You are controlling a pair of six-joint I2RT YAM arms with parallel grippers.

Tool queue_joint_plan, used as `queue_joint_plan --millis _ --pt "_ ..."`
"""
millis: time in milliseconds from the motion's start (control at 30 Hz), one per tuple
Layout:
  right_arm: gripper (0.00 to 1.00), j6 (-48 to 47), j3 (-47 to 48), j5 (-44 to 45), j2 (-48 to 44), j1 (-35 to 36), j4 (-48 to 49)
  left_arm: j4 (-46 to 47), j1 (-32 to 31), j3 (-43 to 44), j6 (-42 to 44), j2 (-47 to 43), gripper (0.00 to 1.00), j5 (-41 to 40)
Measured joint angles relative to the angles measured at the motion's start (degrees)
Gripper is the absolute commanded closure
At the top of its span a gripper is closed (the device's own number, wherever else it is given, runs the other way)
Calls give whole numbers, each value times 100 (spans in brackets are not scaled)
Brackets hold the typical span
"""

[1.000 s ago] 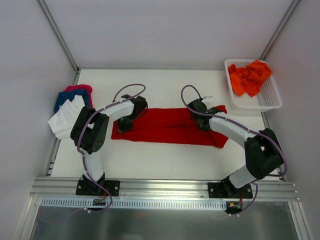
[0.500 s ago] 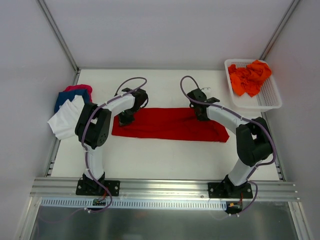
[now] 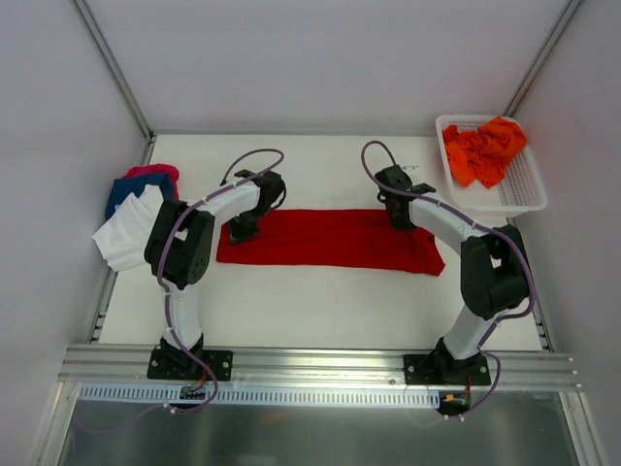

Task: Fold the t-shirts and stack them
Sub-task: Fold the tshirt

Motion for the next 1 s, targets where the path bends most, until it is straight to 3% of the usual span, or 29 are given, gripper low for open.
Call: queue_joint_plan --millis 367,433,467,500,533,600,700,833,1000 --pt "100 -144 654 -114 730 -199 0 -85 262 778 249 474 88 0" --pt "100 -160 732 -146 846 -236 -2 -125 264 861 315 531 74 -4" --pt "100 -168 769 -157 905 -249 -2 -142 271 922 354 566 60 -15" --pt "86 -179 811 -168 953 -260 -11 -168 275 1001 413 603 15 -39" --pt "70 -184 846 -170 994 -267 -17 -175 289 1064 496 629 1 -57" --pt "19 -173 903 -168 1034 -278 -28 -157 332 1167 509 678 1 -136" --pt "10 -197 933 -120 1034 -284 -61 -142 376 1141 470 669 1 -289" --pt "9 -208 861 76 887 -282 -28 -153 367 651 125 278 1 -721" --pt "10 -297 278 144 -533 -219 162 -221 160 354 -168 -1200 1 -1226"
